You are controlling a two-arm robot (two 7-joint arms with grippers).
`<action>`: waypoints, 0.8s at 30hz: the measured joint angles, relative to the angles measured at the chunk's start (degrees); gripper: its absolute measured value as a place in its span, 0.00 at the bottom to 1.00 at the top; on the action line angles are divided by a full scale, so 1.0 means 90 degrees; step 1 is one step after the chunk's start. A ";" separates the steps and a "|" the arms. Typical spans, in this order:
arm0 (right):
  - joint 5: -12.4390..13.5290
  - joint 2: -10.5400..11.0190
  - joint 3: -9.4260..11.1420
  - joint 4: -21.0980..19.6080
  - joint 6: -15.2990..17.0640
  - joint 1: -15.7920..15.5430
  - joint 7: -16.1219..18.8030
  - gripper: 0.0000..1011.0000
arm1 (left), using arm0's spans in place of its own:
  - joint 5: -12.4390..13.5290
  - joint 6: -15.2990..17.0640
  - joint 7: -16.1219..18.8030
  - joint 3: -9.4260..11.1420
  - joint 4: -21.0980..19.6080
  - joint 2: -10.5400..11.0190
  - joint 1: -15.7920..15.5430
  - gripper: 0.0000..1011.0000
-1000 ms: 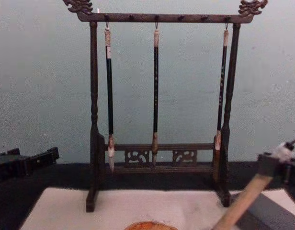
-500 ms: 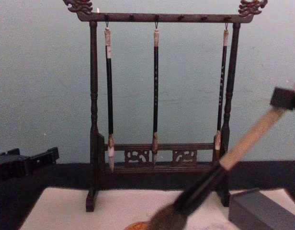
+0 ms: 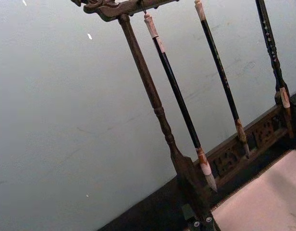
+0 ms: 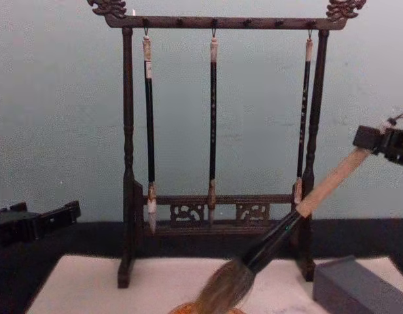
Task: Pick up the brush from the inkstone, write on the paper, then place the brush back to its original position.
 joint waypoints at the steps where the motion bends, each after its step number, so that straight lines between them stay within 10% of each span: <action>1: 0.0020 -0.0013 -0.0023 0.0087 0.0014 0.0052 0.0035 0.17 | 0.0000 0.0000 0.0000 0.0000 0.0000 0.0000 0.0000 0.99; 24: 0.0452 -0.0301 -0.0594 0.1477 0.0197 0.0784 0.0391 0.17 | 0.0000 0.0000 0.0000 0.0000 0.0000 0.0000 0.0000 0.99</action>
